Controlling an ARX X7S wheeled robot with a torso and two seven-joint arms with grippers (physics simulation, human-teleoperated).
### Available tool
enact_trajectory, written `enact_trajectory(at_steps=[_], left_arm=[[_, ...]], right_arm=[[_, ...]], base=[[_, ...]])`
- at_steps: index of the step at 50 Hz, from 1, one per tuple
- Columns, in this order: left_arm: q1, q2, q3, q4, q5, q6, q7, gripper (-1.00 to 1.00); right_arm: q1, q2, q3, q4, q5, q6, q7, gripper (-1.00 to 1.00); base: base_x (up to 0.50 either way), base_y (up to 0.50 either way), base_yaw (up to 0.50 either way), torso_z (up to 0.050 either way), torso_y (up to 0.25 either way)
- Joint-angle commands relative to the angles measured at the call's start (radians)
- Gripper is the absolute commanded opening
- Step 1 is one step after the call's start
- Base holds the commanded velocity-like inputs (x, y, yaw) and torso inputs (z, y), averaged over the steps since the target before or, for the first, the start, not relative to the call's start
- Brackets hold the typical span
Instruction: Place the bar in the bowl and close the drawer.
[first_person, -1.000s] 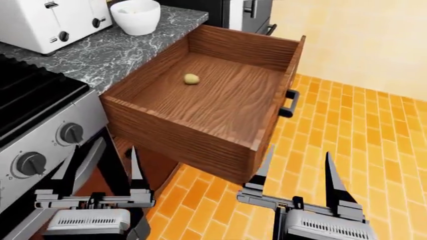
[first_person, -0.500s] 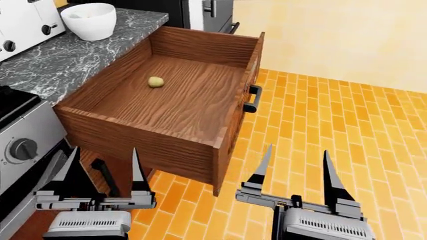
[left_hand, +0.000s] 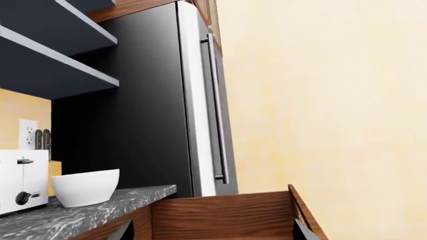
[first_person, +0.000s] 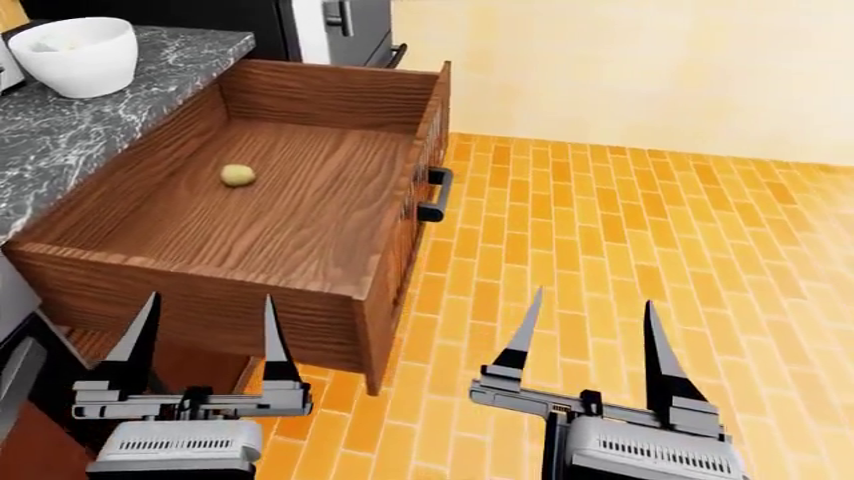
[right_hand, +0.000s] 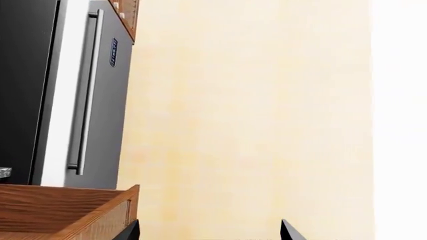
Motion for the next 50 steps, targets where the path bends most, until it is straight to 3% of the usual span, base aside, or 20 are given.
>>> enact_trajectory(at_steps=[1,23,36,50], left_arm=[[-0.001,-0.001,0.000,-0.004,-0.004,0.003,-0.001,1.00],[0.001,-0.008,0.000,0.008,-0.004,-0.005,-0.005,1.00],[0.016,-0.012,0.000,0.021,0.003,0.000,-0.011,1.00],[0.009,-0.013,0.004,0.030,0.001,-0.011,-0.010,1.00]], right_arm=[[-0.003,-0.002,0.000,-0.003,-0.007,0.001,-0.002,1.00],[-0.014,-0.007,0.001,-0.005,-0.022,0.004,0.002,1.00],[-0.008,-0.014,0.010,-0.007,0.014,0.035,-0.017,1.00],[-0.013,-0.007,0.017,0.016,0.031,-0.013,-0.035,1.00]], base=[[0.00,0.00,-0.43,0.000,0.000],[0.00,0.00,-0.42,0.000,0.000],[0.00,0.00,0.00,0.000,0.000],[0.49,0.02,0.00,0.000,0.000]])
